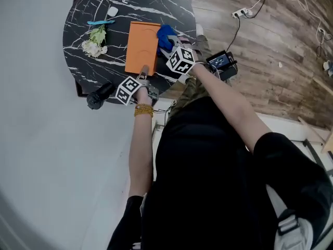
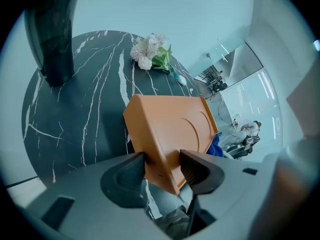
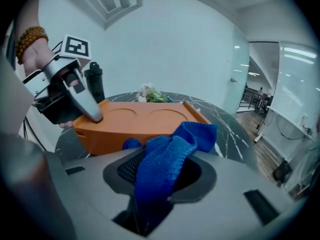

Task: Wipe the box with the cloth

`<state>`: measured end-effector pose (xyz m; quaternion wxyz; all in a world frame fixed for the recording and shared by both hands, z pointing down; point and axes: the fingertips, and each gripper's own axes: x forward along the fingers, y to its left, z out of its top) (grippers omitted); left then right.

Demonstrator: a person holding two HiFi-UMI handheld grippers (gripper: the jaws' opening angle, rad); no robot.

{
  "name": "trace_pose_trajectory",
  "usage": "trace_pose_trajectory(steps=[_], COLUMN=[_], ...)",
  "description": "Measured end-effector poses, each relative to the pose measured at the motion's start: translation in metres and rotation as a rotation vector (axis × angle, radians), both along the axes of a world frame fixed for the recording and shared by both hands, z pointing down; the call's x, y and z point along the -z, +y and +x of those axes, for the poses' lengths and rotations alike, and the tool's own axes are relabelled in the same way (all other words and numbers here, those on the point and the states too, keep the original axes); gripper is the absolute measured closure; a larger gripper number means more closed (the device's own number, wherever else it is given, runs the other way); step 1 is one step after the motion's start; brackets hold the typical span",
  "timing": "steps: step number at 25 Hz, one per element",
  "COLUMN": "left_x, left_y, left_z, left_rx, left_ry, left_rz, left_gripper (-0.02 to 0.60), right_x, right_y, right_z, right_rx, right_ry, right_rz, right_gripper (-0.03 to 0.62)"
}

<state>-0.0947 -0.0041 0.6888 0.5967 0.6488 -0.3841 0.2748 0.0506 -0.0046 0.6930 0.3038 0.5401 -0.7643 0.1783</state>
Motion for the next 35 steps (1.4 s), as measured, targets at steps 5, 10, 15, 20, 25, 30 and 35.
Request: trace_pose_trajectory(steps=[5,10,15,20,25,30,35], left_x=[0.000,0.000,0.008,0.074,0.108,0.101,0.114], left_y=[-0.002,-0.003,-0.004,0.003,0.067,0.104,0.118], left_z=[-0.002,0.000,-0.007,-0.028,-0.043,-0.041,-0.027], left_rx=[-0.022,-0.022,-0.132,-0.227,-0.294,-0.132,-0.120], left_ry=[0.022,0.059,0.084,0.369,0.684,0.838,0.949], left_rz=[0.009,0.013,0.046,0.086,-0.042,-0.046,0.009], left_gripper=[0.357,0.353,0.366,0.367,0.308,0.321,0.302], right_x=[-0.008,-0.001,0.037,0.085,0.122,0.109,0.101], right_y=[0.035,0.074,0.092,0.086,0.091,0.121,0.147], right_z=[-0.075,-0.152,-0.225,-0.198,-0.187,-0.200,-0.204], right_rx=[0.149,0.386,0.688,0.646,0.669,0.902,1.062], right_ry=[-0.032,-0.041,-0.077,-0.106,-0.033,0.105,0.166], right_rz=[-0.040,-0.059,-0.006,0.079,0.205,0.178,0.126], right_gripper=[0.465,0.461,0.459,0.459,0.459,0.457,0.457])
